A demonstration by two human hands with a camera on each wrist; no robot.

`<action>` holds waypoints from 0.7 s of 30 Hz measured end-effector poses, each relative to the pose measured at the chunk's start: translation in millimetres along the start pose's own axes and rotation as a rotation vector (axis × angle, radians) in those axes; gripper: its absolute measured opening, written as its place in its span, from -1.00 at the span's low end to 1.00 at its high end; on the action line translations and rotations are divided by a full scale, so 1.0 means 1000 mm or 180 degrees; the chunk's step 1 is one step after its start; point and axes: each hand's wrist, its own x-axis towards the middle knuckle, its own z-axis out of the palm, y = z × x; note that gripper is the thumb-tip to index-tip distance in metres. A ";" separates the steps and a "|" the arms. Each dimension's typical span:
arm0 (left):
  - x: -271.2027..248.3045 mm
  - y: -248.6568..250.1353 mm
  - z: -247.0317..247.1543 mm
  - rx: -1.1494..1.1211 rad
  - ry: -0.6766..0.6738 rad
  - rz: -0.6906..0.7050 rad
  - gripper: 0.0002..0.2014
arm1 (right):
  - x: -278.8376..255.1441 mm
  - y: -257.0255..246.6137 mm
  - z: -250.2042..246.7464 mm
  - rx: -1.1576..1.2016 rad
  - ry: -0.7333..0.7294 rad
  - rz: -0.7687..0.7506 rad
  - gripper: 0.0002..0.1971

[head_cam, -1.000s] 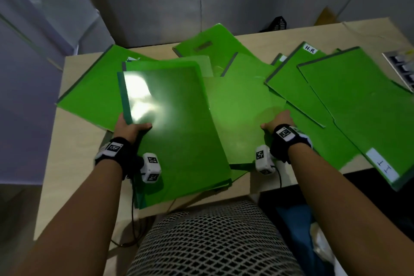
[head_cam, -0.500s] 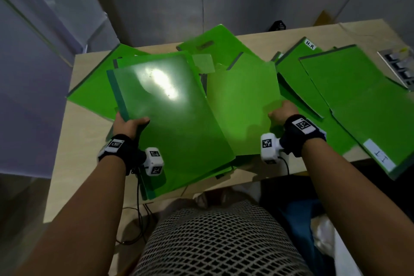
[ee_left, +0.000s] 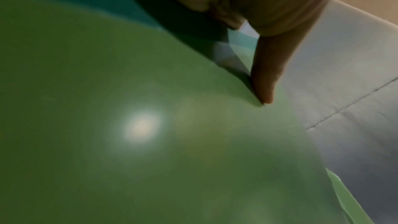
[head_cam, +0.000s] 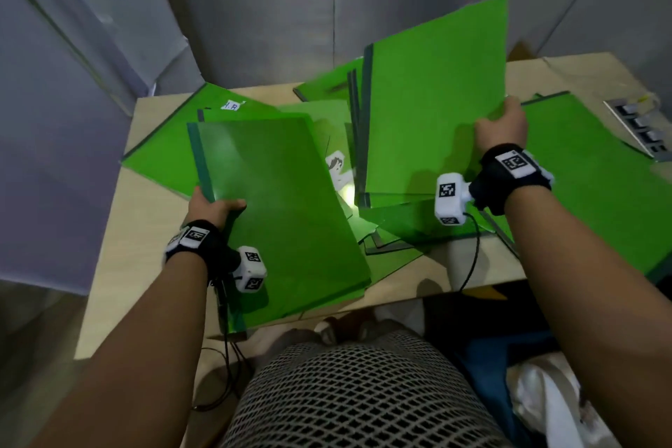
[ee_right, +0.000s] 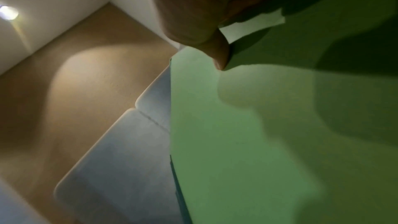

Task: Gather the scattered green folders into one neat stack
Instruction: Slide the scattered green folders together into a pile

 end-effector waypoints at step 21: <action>-0.051 0.021 0.090 0.0379 -0.1096 -0.0476 0.00 | -0.073 0.075 0.082 -0.0902 -0.2326 0.1191 -0.43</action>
